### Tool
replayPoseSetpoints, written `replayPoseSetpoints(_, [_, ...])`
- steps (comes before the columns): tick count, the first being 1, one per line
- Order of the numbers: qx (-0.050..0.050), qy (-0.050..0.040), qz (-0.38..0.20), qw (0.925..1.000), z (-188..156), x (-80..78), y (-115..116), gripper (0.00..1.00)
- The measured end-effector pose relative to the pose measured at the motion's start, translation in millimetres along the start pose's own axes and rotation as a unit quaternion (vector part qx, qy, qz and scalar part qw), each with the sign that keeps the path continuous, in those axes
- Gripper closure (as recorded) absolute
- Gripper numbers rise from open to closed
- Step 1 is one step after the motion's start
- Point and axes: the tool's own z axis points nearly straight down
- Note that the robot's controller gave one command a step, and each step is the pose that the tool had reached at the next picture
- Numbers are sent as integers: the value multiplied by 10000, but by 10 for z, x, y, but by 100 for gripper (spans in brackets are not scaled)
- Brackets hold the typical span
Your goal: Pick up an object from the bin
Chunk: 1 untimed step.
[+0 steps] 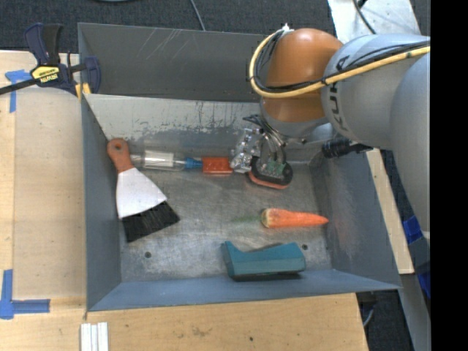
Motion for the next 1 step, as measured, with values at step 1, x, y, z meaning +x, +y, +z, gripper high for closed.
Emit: replayPoseSetpoints(1, [0, 0, 0, 10000, 0, 0, 0, 0])
